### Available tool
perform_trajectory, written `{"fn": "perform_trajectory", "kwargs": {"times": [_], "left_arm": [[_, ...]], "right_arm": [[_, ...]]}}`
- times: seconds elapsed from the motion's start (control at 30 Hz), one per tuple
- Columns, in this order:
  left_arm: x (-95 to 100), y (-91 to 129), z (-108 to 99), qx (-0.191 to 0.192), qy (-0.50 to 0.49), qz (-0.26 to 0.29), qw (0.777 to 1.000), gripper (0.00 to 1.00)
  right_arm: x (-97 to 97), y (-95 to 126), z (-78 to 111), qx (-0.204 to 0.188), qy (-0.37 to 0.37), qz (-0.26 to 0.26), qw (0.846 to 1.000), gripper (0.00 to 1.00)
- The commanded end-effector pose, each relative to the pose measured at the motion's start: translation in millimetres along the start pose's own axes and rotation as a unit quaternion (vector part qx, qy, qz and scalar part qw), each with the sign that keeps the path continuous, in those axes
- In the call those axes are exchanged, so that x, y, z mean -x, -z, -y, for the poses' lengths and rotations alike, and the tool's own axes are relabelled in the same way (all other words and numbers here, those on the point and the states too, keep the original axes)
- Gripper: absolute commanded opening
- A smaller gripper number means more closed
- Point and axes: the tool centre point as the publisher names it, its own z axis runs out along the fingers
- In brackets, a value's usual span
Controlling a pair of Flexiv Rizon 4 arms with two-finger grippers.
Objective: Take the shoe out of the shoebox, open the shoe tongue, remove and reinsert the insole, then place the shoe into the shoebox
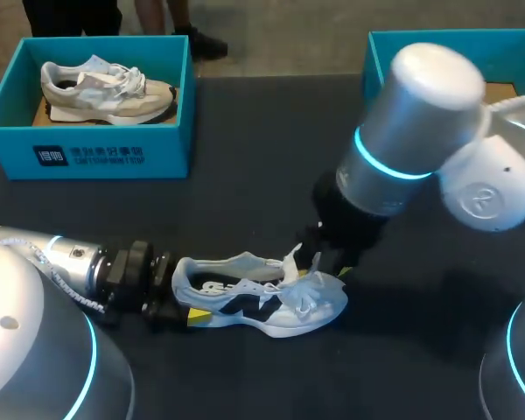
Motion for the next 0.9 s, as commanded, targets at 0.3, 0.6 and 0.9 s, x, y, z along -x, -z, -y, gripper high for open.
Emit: {"fn": "perform_trajectory", "kwargs": {"times": [0.3,0.6,0.9], "left_arm": [[0.4,-1,-2,0.0,0.0,0.001,1.0,0.0],[0.4,-1,-2,0.0,0.0,0.001,1.0,0.0],[0.4,-1,-2,0.0,0.0,0.001,1.0,0.0]], "right_arm": [[-31.4,52,13.9,0.0,0.074,-0.022,0.997,1.0],[-68.2,78,8.1,-0.018,0.201,0.074,0.977,1.0],[-99.8,87,1.1,-0.004,0.464,0.064,0.884,0.0]]}}
